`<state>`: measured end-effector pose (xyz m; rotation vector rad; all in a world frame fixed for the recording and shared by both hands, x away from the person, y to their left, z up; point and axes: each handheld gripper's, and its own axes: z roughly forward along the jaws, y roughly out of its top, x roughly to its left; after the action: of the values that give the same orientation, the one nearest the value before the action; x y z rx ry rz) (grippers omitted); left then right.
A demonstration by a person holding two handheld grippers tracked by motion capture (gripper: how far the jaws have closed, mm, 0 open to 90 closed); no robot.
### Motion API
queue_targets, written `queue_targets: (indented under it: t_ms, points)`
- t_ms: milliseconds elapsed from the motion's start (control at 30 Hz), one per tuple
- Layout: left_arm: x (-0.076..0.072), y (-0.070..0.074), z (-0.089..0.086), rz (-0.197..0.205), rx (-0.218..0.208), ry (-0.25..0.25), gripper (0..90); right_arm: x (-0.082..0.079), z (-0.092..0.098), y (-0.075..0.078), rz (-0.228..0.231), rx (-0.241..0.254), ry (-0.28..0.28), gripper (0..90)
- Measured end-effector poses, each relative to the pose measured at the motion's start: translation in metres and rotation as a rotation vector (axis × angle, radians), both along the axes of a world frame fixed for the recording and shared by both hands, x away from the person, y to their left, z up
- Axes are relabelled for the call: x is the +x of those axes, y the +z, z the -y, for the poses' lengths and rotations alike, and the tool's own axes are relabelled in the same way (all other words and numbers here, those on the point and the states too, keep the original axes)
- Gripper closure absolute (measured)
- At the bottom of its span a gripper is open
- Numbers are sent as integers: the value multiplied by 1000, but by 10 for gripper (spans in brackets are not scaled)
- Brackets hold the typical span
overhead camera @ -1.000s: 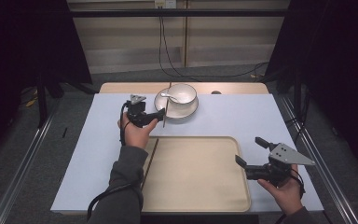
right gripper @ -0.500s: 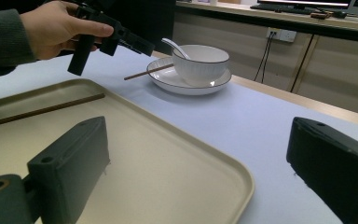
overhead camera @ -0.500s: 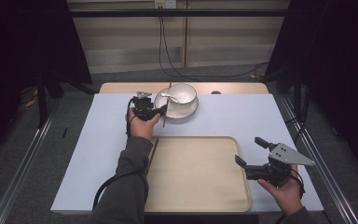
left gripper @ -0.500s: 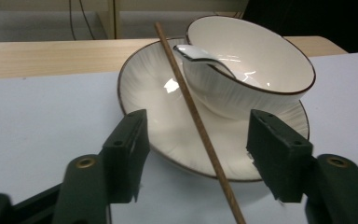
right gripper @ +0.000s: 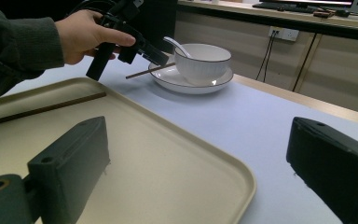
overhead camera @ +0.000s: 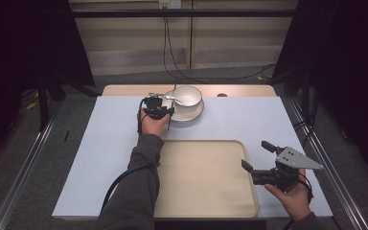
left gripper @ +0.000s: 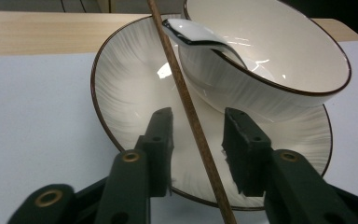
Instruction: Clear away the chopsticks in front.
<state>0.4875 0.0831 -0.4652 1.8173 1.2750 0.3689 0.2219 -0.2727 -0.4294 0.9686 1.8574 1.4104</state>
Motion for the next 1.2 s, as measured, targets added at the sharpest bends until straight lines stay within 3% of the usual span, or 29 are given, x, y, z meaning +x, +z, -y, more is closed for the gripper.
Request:
queue_targets:
  t_ms: [233, 400, 467, 533, 700, 833, 933, 1067, 1200]
  points:
    - [7, -6, 6, -35, 4, 19, 710, 0, 0, 0, -2, 1, -2, 53]
    - [7, -6, 9, -76, 12, 47, 811, 0, 0, 0, -2, 4, 1, 54]
    - [6, -4, 8, -73, 42, 66, 836, 0, 1, 0, -2, 2, -2, 54]
    - [6, -3, 6, -85, 20, 80, 853, 0, 1, 0, -1, 2, -3, 54]
    - [2, 3, 0, -86, 23, 116, 854, 0, 1, 0, -3, 3, -2, 55]
    - [-8, 13, -9, -83, -7, 139, 855, 0, 1, 0, 1, 4, 2, 54]
    - [-17, 15, -18, -74, 10, 137, 854, 0, 1, 0, -2, 2, -1, 54]
    - [-30, 16, -31, -74, -27, 171, 855, -1, 0, 0, 0, 0, 1, 53]
    - [-43, 19, -43, -76, -46, 170, 855, 0, 0, 0, -3, -2, -5, 53]
